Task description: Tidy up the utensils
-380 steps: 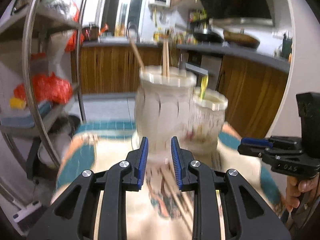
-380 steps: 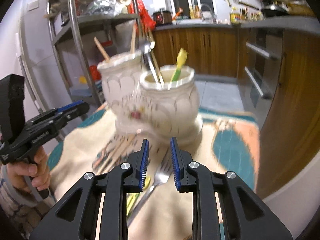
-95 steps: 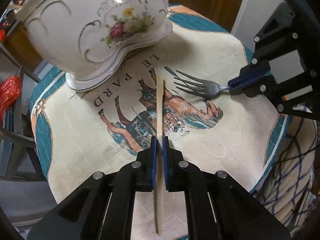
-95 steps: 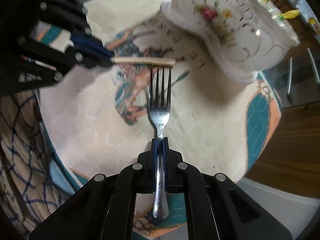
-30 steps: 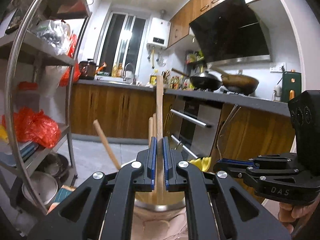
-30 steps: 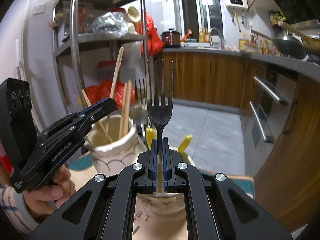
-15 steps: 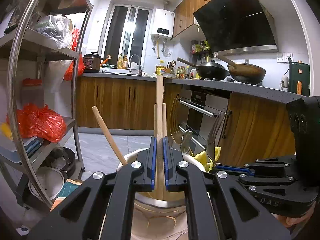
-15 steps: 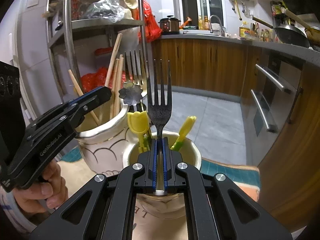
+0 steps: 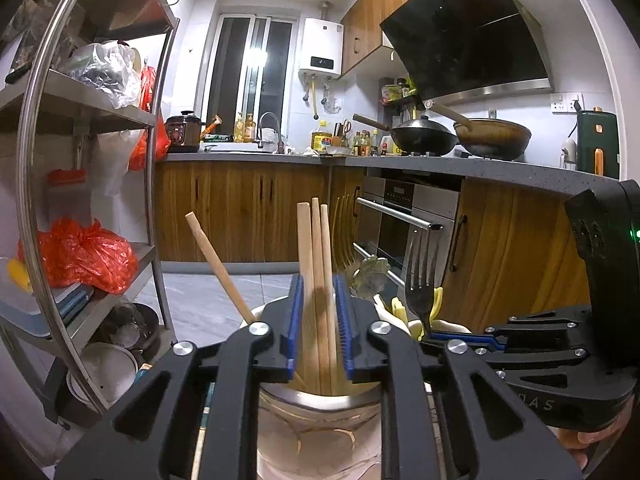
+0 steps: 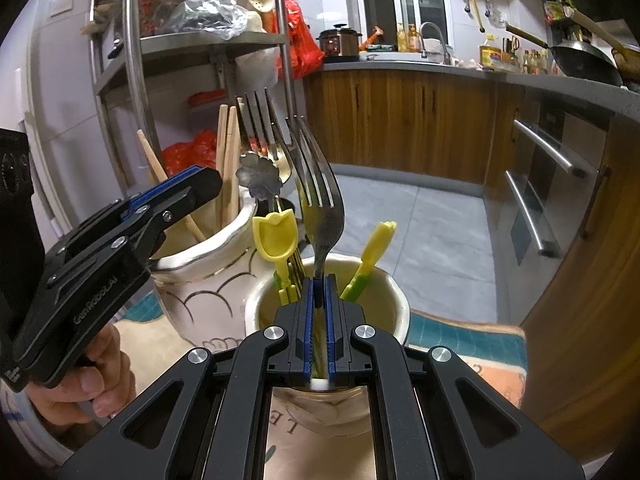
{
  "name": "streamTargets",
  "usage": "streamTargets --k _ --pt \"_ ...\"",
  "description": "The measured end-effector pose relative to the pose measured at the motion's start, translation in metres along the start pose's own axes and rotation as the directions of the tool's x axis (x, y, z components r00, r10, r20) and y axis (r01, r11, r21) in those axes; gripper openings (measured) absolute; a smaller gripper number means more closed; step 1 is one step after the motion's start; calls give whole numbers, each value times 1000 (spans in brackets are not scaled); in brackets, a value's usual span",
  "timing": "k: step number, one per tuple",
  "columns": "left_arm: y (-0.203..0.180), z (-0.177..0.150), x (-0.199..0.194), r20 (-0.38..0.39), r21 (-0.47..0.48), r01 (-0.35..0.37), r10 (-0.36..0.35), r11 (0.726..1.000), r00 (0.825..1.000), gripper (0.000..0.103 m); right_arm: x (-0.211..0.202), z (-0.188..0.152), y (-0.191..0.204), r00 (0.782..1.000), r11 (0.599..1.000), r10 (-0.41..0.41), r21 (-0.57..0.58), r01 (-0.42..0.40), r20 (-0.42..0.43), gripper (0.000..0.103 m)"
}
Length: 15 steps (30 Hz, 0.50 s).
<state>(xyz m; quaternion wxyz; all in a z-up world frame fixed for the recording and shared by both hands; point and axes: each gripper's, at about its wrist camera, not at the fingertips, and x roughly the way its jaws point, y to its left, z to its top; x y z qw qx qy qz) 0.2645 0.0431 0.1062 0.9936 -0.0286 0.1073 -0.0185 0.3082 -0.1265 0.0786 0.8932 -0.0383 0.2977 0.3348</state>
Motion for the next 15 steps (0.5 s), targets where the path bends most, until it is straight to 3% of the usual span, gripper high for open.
streamTargets --k 3,5,10,12,15 --pt "1 1 -2 6 0 1 -1 1000 1000 25 -1 0 0 1000 1000 -2 0 2 4 8" --pt "2 1 -6 19 -2 3 -3 1000 1000 34 -3 0 0 1000 1000 1 1 -1 11 13" --pt "3 3 -18 57 4 13 -13 1000 998 44 -13 2 0 999 1000 17 1 -17 40 27" --pt "3 3 -24 65 11 17 -17 1000 998 54 -18 2 0 998 1000 26 5 -26 59 30" --pt "4 2 -33 82 16 10 -12 1000 997 72 -29 1 -1 994 1000 23 7 -24 107 46"
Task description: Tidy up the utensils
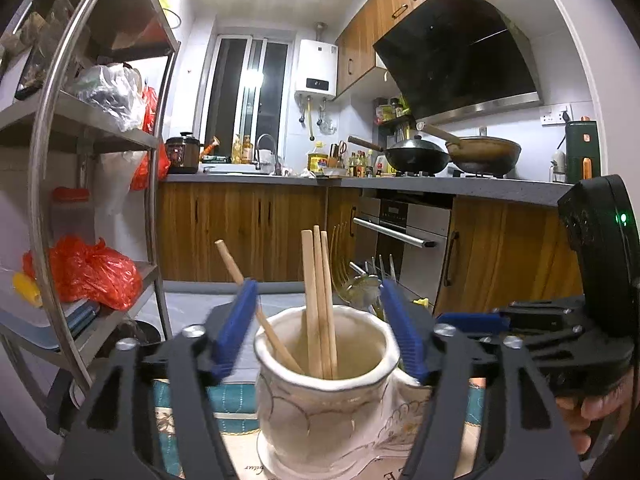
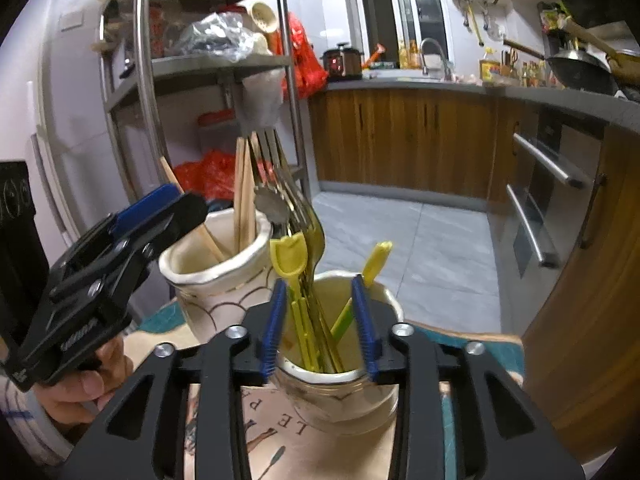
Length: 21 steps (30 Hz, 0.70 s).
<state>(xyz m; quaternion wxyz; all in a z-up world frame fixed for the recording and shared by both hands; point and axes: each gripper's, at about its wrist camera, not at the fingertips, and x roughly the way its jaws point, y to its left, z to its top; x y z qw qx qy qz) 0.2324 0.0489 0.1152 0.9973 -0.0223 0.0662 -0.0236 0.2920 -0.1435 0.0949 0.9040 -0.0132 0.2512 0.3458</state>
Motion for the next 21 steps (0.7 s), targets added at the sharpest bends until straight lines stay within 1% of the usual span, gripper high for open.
streamTargets --k 1,2,3,5,6,11,12,15,18,21 --pt "1 0 -4 5 -2 -2 2 1000 1000 80 -4 0 0 1000 1000 -2 1 2 16 55" --pt "2 0 -8 10 -6 1 -1 1000 1000 86 -9 -2 -1 999 1000 -9 4 9 42 59" --pt "3 0 -11 12 -10 4 -3 1000 1000 88 -13 -4 -1 998 1000 -16 9 15 59 64" --pt "6 -2 -18 7 -22 10 -10 1000 1000 95 -20 -10 -3 996 999 -32 28 29 89 68" --pt "6 -3 -21 8 -25 9 -9 1000 1000 97 -22 -13 -5 995 999 -37 38 33 97 72" --pt "6 -9 -37 10 -15 -17 17 1000 1000 98 -34 -29 -7 987 995 -70 78 59 145 86" --pt "6 -10 -39 10 -16 -23 23 1000 1000 98 -37 -32 -6 984 995 -79 78 68 159 91" --pt "8 -17 -47 -5 -36 -44 44 998 999 98 -45 -41 -3 976 993 -107 76 94 188 95" --pt "8 -24 -56 -11 -44 -65 65 997 998 98 -49 -49 -1 968 989 -135 83 120 211 96" --pt "9 -29 -64 -2 -44 -78 78 996 997 98 -51 -55 2 971 990 -124 92 107 206 97"
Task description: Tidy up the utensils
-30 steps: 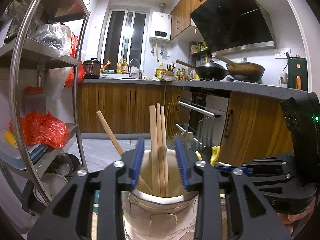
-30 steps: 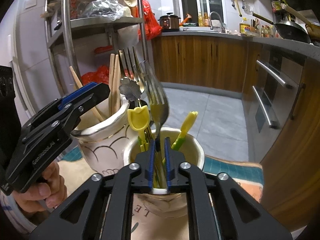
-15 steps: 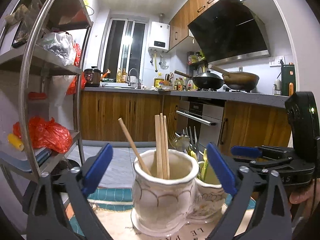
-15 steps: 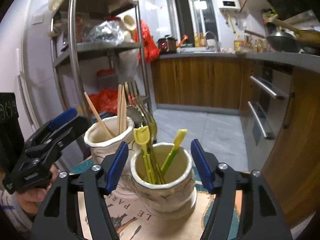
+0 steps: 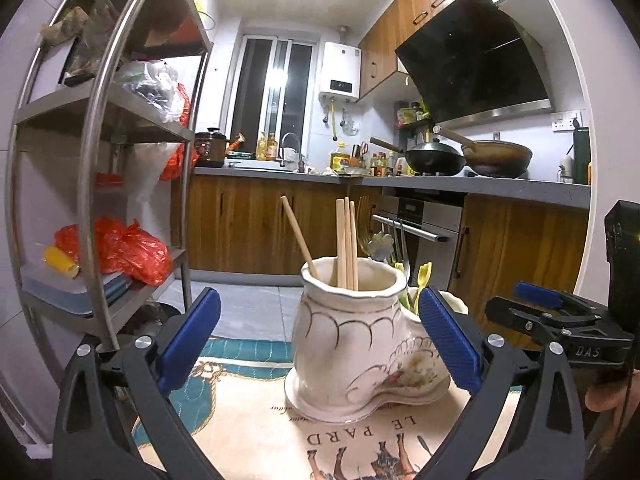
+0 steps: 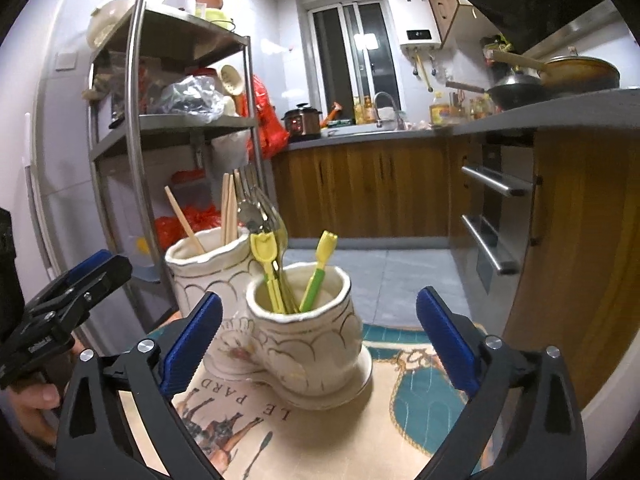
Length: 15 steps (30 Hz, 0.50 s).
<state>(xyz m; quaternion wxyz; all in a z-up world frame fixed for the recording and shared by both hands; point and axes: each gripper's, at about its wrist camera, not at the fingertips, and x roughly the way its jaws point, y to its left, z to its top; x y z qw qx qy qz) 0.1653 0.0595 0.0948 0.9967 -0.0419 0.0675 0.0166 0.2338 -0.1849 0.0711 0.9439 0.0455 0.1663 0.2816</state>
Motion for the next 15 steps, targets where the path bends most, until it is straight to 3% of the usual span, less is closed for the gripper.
streamTargets --k 5,11,15 --pt "0 -2 -10 0 3 1 -1 1000 1000 98 -11 -9 8 1000 1000 0 -14 0 12 98" --pt "-3 -7 -16 34 -2 7 -7 1000 999 98 -26 -16 16 994 999 -22 -30 25 105 98" --pt "-10 -12 -15 37 26 2 -3 1000 999 98 -26 -20 20 993 998 -37 -53 44 116 98"
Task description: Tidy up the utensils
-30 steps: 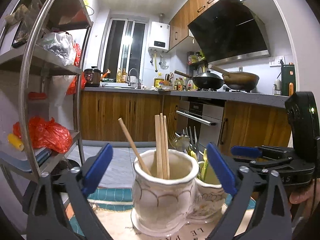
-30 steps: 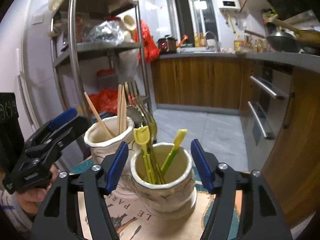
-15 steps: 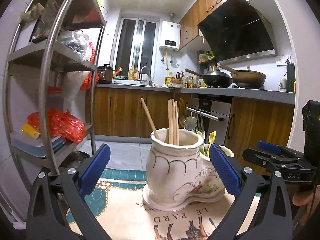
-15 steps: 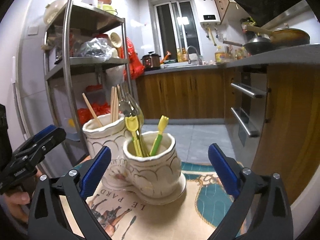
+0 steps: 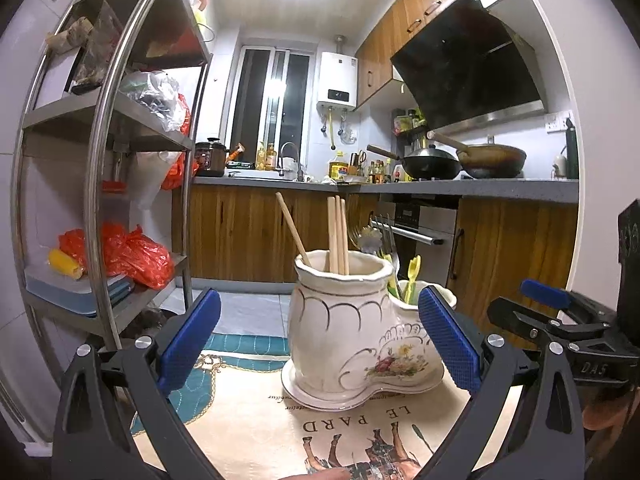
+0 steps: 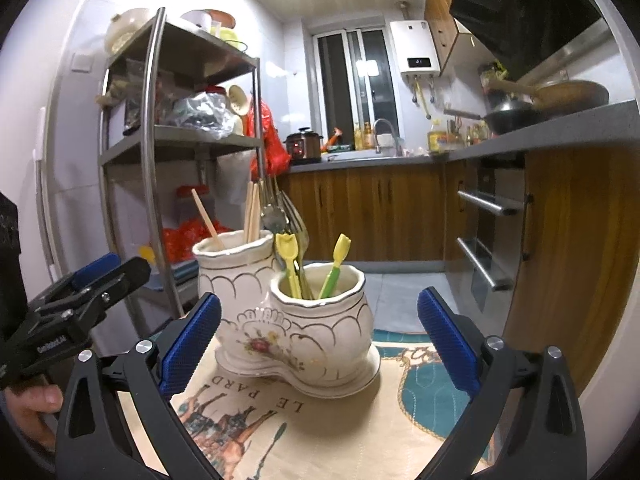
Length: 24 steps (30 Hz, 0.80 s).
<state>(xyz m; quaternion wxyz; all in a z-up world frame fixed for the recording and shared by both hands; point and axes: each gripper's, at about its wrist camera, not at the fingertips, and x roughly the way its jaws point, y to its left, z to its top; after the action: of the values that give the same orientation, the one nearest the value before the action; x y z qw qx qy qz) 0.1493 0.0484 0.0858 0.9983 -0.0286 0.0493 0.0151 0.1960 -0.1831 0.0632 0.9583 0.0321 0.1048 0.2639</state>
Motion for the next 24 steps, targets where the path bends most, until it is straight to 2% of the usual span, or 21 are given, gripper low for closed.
streamTargets --k 8,24 --pt "-8 -5 5 -32 44 8 -7 999 999 98 2 -6 -1 1000 1000 -20 -13 20 -9 98" --pt "-4 -6 7 -40 30 1 0 1000 999 98 4 -7 3 999 999 -27 -29 27 -22 98"
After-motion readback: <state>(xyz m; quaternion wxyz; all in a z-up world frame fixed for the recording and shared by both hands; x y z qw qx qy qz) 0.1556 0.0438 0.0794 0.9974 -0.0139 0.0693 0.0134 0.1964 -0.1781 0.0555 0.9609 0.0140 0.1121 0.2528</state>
